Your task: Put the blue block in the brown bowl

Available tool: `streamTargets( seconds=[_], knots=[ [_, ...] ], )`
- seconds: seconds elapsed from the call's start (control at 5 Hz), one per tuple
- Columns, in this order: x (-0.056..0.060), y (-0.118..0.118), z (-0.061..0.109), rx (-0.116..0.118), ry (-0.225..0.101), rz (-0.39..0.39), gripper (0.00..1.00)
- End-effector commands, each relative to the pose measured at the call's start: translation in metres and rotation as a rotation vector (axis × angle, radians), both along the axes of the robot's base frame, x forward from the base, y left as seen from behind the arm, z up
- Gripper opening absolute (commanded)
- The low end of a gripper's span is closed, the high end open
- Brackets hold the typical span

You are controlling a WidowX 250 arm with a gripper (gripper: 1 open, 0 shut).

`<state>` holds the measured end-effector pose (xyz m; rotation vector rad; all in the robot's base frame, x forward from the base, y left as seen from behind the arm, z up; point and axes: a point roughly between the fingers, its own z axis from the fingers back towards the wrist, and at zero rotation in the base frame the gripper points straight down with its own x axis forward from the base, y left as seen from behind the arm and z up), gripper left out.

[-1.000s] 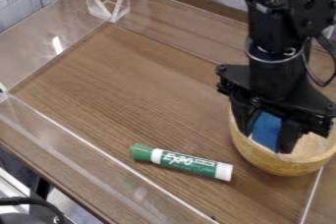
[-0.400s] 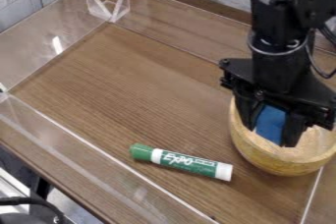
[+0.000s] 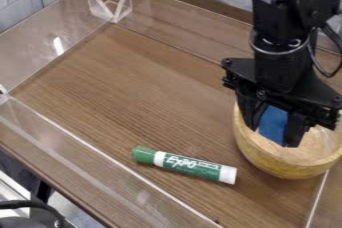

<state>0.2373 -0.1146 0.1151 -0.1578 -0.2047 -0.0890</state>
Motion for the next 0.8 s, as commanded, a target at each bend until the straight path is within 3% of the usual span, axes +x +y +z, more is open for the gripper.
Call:
streamTargets(
  seconds=[0.0,0.6],
  knots=[
    [0.0109,-0.0007,0.0128,-0.019,-0.050,-0.002,0.00],
    [0.0149,0.0006,0.0131,-0.018,-0.055,-0.007,0.00]
  ],
)
